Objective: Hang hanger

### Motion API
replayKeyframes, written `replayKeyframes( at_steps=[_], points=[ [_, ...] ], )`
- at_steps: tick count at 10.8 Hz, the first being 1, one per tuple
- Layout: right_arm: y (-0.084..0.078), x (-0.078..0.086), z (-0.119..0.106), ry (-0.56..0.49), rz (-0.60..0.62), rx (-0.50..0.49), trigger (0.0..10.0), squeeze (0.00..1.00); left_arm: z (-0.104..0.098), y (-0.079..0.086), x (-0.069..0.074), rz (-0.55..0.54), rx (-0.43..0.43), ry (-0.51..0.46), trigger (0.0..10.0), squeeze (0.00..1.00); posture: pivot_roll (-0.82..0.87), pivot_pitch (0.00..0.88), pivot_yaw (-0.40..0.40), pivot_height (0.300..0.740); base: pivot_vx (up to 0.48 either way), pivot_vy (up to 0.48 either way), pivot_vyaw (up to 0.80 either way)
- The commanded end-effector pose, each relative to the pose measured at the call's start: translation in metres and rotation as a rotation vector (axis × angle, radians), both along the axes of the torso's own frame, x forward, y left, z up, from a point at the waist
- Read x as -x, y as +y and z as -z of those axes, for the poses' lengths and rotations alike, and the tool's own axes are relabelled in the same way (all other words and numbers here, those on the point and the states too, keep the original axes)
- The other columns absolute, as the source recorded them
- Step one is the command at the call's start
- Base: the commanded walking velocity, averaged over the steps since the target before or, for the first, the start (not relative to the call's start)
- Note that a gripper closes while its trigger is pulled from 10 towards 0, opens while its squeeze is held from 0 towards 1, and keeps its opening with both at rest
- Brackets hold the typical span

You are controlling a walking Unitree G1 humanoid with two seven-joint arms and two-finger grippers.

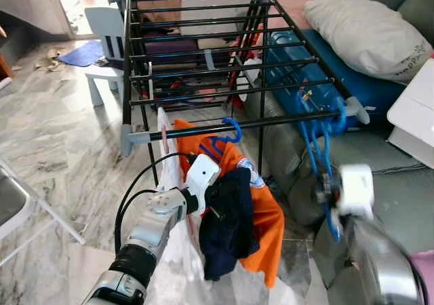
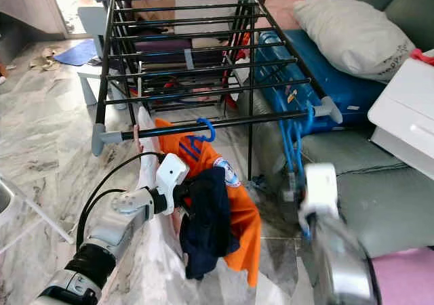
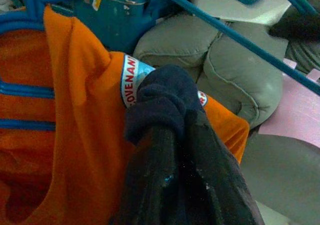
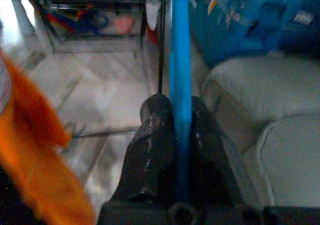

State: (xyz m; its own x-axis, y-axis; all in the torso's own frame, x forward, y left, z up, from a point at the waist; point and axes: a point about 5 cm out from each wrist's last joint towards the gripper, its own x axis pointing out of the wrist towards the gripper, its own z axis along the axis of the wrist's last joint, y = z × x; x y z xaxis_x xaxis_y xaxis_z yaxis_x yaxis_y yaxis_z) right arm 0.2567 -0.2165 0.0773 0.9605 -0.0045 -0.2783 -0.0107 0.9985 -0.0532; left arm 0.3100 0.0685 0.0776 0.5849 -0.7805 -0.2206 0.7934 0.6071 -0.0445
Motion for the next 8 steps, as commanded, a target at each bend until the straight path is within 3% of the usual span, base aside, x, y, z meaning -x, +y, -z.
replayKeyframes(
  at_steps=[1, 3, 8],
  points=[
    [0.009, 0.010, -0.003, 0.000, -0.019, -0.016, 10.0, 0.00, -0.004, 0.001, -0.001, -0.004, 0.004, -0.023, 10.0, 0.00, -0.03, 0.000, -0.036, 0.740, 0.000, 0.000, 0.00],
    [0.018, 0.032, 0.007, 0.061, -0.023, -0.039, 10.0, 0.00, -0.003, 0.000, -0.001, -0.008, -0.001, -0.025, 10.0, 0.00, -0.03, 0.000, -0.041, 0.740, 0.000, 0.000, 0.00],
    [0.017, 0.037, 0.007, 0.101, -0.014, -0.042, 10.0, 0.00, -0.002, -0.001, 0.000, -0.012, -0.013, -0.022, 10.0, 0.00, -0.03, 0.000, -0.050, 0.740, 0.000, 0.000, 0.00]
  ],
)
